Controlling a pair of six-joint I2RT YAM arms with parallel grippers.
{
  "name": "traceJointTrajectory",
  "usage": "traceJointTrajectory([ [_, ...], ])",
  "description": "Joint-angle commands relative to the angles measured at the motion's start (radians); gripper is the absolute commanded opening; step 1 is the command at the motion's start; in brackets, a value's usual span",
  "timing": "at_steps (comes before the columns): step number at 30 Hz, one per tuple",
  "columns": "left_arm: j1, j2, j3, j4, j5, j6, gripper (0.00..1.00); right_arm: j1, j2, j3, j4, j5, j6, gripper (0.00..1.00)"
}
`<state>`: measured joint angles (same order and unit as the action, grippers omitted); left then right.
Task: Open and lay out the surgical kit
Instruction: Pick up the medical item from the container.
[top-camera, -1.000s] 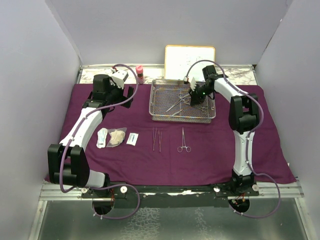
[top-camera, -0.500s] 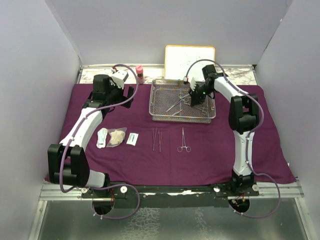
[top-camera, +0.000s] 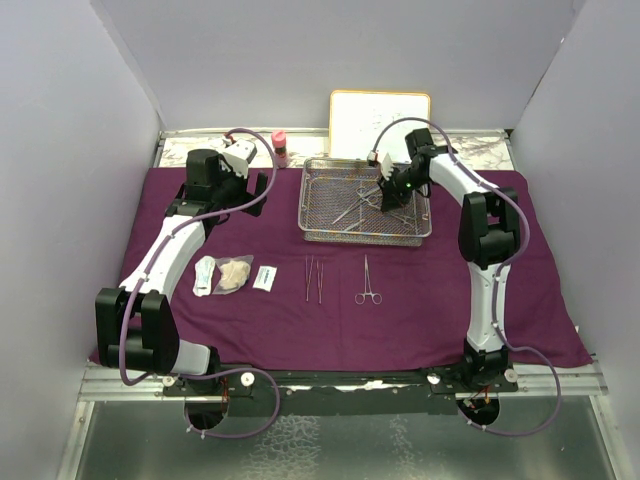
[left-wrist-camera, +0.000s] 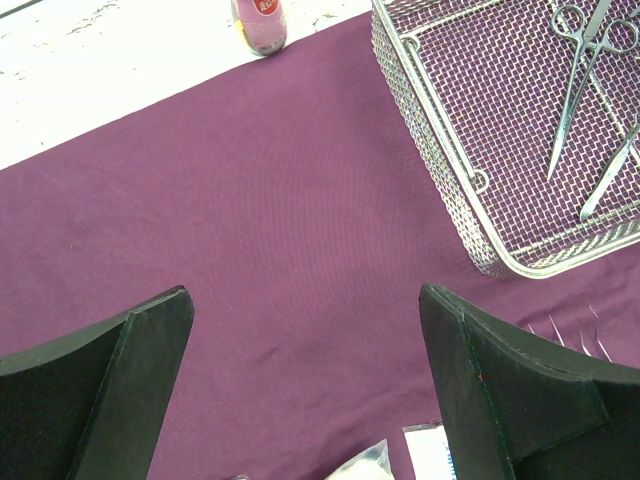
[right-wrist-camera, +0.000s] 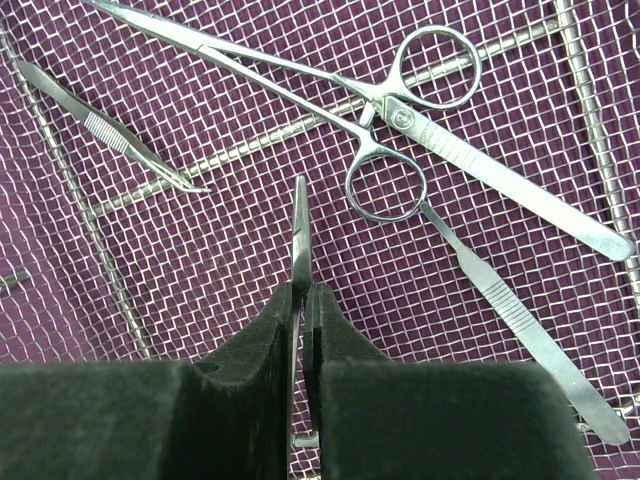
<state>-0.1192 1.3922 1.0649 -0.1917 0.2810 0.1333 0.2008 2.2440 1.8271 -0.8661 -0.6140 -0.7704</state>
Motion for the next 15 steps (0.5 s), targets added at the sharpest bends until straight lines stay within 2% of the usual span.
traceJointTrajectory([
  [1, 0.003, -0.032, -0.01, 0.023, 0.028, 0.006, 0.99, -0.005, -0.078, -0.005, 0.052, -0.03, 0.054, 0.01],
  [15, 0.004, -0.034, -0.015, 0.027, 0.032, 0.007, 0.99, -0.005, -0.116, -0.024, 0.119, -0.067, 0.143, 0.01],
])
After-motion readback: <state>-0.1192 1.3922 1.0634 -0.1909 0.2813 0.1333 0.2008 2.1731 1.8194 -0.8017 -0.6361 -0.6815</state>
